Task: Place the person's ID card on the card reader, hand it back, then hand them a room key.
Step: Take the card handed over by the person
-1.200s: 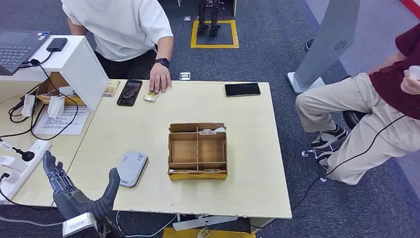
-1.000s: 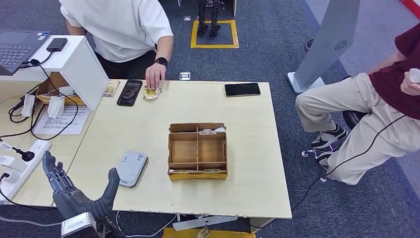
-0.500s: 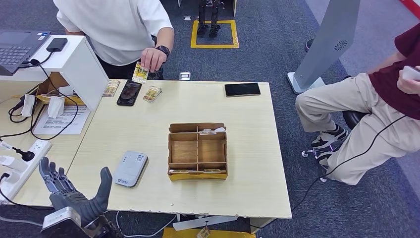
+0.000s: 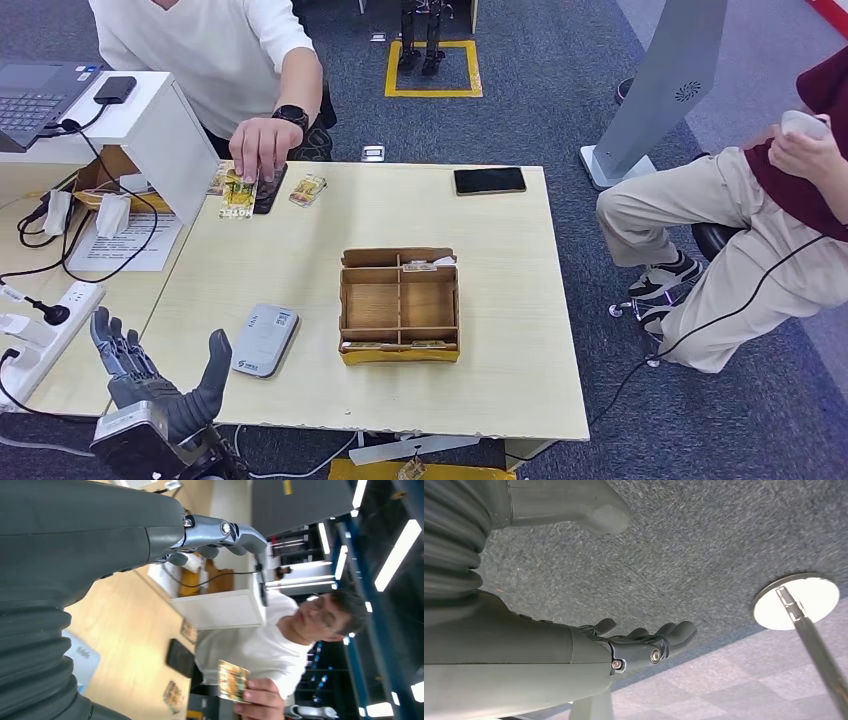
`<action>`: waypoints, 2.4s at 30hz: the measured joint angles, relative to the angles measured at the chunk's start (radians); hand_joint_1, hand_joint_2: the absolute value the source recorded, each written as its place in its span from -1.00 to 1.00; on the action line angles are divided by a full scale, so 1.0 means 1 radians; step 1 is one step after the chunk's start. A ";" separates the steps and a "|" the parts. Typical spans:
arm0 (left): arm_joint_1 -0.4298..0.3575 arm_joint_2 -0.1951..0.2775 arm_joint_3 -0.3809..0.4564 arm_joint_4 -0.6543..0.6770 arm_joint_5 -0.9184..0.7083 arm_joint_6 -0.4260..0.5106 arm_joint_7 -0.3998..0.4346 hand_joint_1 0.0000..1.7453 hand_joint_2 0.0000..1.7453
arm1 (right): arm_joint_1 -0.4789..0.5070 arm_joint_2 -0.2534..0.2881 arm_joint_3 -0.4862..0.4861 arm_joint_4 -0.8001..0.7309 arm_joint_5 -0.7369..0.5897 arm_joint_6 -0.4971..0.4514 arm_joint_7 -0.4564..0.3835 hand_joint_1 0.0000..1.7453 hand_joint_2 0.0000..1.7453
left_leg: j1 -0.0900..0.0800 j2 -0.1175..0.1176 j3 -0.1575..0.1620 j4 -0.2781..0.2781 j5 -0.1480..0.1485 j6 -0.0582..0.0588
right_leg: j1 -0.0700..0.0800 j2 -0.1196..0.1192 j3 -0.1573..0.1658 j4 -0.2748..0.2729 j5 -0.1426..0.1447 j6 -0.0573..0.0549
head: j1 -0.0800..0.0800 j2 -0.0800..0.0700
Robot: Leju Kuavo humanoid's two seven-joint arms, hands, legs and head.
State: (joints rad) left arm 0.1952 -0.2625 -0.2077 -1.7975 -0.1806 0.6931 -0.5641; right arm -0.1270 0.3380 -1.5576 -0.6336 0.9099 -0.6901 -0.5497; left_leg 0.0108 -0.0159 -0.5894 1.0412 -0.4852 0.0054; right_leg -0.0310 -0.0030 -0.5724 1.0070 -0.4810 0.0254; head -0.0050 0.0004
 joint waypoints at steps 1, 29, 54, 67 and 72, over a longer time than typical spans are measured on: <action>-0.010 -0.001 0.000 0.003 -0.022 0.000 -0.010 -1.00 1.00 | 0.000 0.000 0.000 0.000 0.007 0.000 -0.002 -1.00 1.00 | 0.000 0.000 0.000 0.000 0.000 0.000 | 0.000 0.000 0.000 0.000 0.000 0.000 | 0.000 0.000; -0.235 -0.023 0.311 0.126 -0.512 0.006 -0.078 -1.00 1.00 | -0.015 0.000 0.000 0.012 0.167 0.000 -0.025 -1.00 1.00 | 0.000 0.001 0.001 0.000 0.001 0.000 | 0.000 0.001 0.000 0.000 0.001 0.000 | 0.000 0.000; -0.375 -0.034 0.404 0.195 -0.858 0.006 0.052 0.24 1.00 | -0.029 0.000 0.000 0.037 0.245 0.000 -0.026 -1.00 1.00 | 0.000 0.001 0.000 0.000 0.000 0.000 | 0.000 0.002 -0.001 0.000 0.000 0.000 | 0.000 0.000; -0.379 -0.036 0.402 0.206 -0.755 0.006 0.020 1.00 1.00 | -0.030 0.000 0.000 0.038 0.230 0.000 -0.029 -1.00 1.00 | 0.000 0.002 0.001 0.000 0.000 0.000 | 0.000 0.003 -0.001 0.000 0.001 0.000 | 0.000 0.000; -0.380 -0.037 0.401 0.206 -0.753 0.006 0.019 1.00 1.00 | -0.031 0.000 0.000 0.038 0.229 0.000 -0.029 -1.00 1.00 | 0.000 0.002 0.000 0.000 0.000 0.000 | 0.000 0.002 -0.001 0.000 0.001 0.000 | 0.000 0.000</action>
State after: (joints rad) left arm -0.1846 -0.2991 0.1934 -1.5915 -0.9339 0.6992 -0.5450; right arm -0.1578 0.3376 -1.5576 -0.5955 1.1390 -0.6899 -0.5790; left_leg 0.0108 -0.0142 -0.5889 1.0414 -0.4848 0.0050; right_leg -0.0310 -0.0007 -0.5734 1.0071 -0.4805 0.0252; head -0.0050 0.0004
